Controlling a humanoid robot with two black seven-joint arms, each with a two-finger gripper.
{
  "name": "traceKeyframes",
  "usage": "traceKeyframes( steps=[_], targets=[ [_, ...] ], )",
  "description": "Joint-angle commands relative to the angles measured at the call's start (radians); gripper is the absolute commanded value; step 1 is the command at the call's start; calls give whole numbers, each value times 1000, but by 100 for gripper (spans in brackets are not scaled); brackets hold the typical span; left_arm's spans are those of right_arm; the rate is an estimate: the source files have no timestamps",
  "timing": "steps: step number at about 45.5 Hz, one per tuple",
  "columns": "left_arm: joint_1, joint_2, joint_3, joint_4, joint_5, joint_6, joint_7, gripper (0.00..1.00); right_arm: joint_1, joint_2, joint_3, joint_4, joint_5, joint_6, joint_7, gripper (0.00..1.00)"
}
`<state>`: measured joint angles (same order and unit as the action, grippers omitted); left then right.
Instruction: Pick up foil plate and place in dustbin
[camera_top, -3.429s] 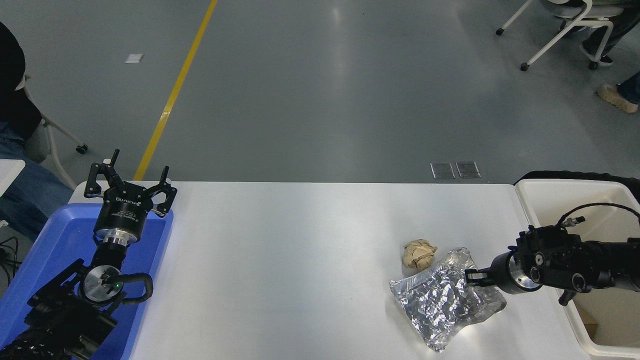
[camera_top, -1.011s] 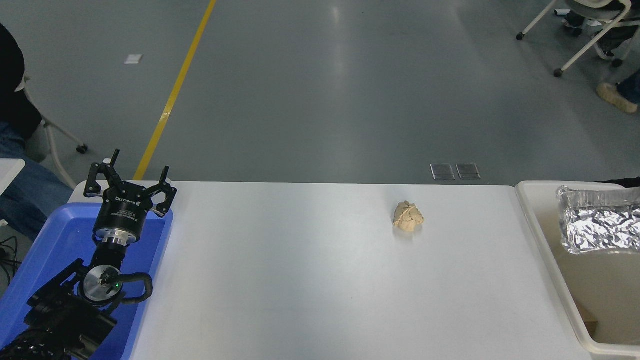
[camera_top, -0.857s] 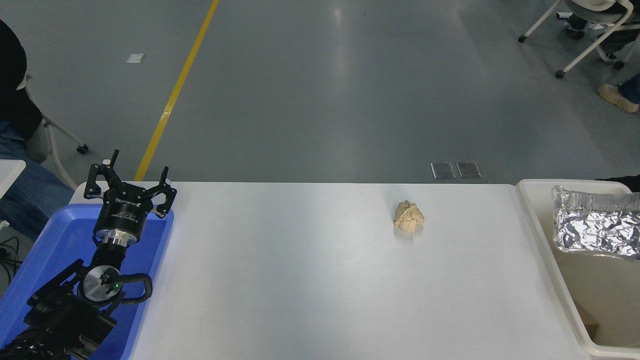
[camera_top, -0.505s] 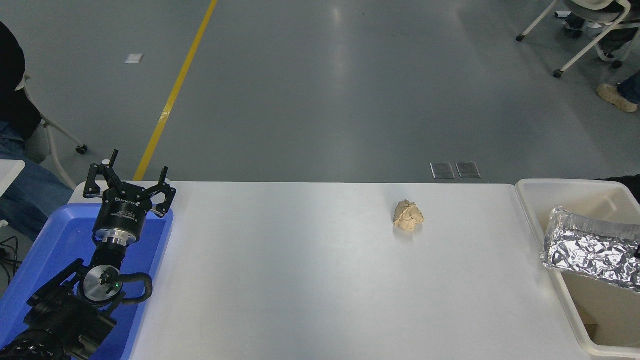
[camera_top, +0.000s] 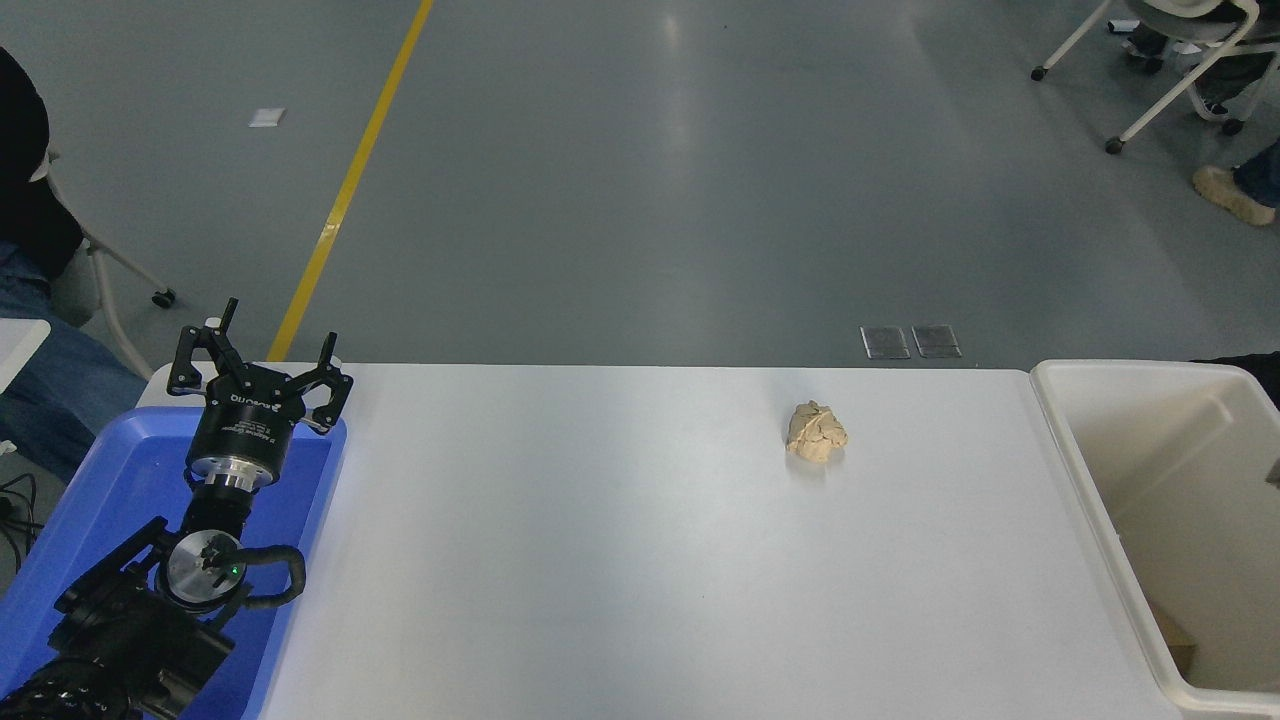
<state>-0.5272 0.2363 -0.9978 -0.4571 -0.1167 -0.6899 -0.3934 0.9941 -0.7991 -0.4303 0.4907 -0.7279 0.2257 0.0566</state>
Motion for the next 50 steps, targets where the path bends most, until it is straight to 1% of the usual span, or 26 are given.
traceKeyframes(
  steps=[1, 5, 8, 10, 13, 17, 20, 28, 32, 39, 50],
  targets=[
    [0, 0, 1, 0, 0, -5, 2, 100, 489, -100, -431, 454, 4, 20, -1, 100],
    [0, 0, 1, -2, 0, -5, 2, 100, 711, -81, -593, 652, 5, 76, -1, 100],
    [0, 0, 1, 0, 0, -5, 2, 100, 828, -36, -646, 784, 25, 127, -3, 100],
    [0, 0, 1, 0, 0, -5, 2, 100, 889, 1, -660, 848, 71, 170, -3, 100],
    [0, 0, 1, 0, 0, -5, 2, 100, 969, 53, -677, 910, 175, 266, -1, 100],
    [1, 0, 1, 0, 0, -4, 2, 100, 1066, 129, -674, 954, 304, 452, -1, 100],
    [1, 0, 1, 0, 0, -3, 1, 100, 1110, 193, -670, 979, 389, 560, -4, 100],
    [3, 0, -1, 0, -1, 0, -1, 100, 1262, 325, -656, 1082, 583, 560, -14, 100],
    [3, 0, -1, 0, -1, 0, -1, 100, 1322, 373, -651, 1118, 643, 560, -24, 100],
    [3, 0, -1, 0, -1, 0, -1, 100, 1400, 429, -647, 1155, 654, 560, -27, 100],
    [3, 0, -1, 0, -1, 0, -1, 100, 1420, 422, -620, 1157, 656, 560, -27, 100]
  ],
)
